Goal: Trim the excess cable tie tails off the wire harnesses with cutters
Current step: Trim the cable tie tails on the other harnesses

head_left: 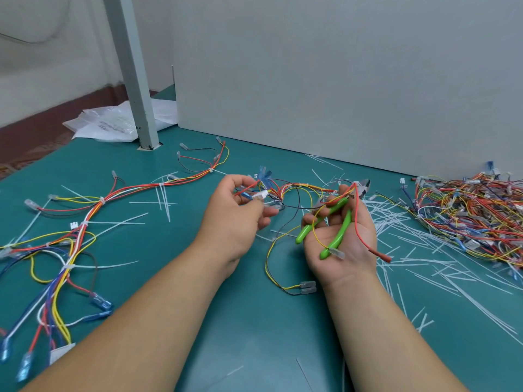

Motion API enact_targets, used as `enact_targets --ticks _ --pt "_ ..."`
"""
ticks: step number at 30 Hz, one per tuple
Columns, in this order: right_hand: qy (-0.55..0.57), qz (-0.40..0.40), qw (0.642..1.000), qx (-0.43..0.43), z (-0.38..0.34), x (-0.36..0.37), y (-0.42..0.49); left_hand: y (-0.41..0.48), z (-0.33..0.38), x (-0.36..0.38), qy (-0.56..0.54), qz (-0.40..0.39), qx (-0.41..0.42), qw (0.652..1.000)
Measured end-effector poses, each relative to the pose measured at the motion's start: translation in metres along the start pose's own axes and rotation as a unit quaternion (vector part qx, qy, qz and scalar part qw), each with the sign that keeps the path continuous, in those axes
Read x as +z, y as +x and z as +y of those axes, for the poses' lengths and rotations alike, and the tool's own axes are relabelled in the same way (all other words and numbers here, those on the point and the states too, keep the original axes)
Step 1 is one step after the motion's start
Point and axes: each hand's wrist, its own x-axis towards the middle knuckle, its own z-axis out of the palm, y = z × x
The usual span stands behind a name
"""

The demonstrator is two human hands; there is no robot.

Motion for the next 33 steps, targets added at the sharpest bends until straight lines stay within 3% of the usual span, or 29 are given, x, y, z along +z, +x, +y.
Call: enact_targets --ticks 3,9,15,17,20,24,29,30,33 --pt "0.007 0.005 1.0 -0.005 -0.001 -0.002 0.0 0.002 0.0 0.001 -0.056 0.001 -0.016 0.998" --pt "0.02 0.007 1.0 -0.002 0.0 -0.002 0.0 0.002 0.002 -0.001 -0.043 -0.003 0.016 0.999" --pt "0.021 0.005 1.0 -0.006 -0.002 -0.003 0.001 -0.001 0.004 -0.006 0.124 0.041 0.079 0.988" --pt "0.019 0.008 1.0 -0.007 -0.002 -0.003 0.001 0.001 0.003 -0.015 0.262 0.058 0.118 0.956" --pt "0.02 0.01 1.0 -0.006 -0.002 -0.004 0.001 0.003 -0.002 -0.025 0.442 0.09 0.162 0.877" --pt "0.027 0.016 0.999 -0.009 -0.003 -0.005 0.002 0.005 0.002 -0.026 0.384 0.136 0.206 0.89" --pt "0.032 0.025 0.999 -0.014 -0.004 -0.006 0.005 0.004 -0.002 -0.026 0.379 0.074 0.139 0.912" --pt "0.034 0.023 0.999 -0.015 -0.004 -0.007 0.005 0.003 -0.003 -0.025 0.4 0.086 0.157 0.899" --pt "0.038 0.016 0.999 -0.018 -0.003 -0.007 0.004 0.003 0.003 -0.027 0.511 0.167 0.255 0.804"
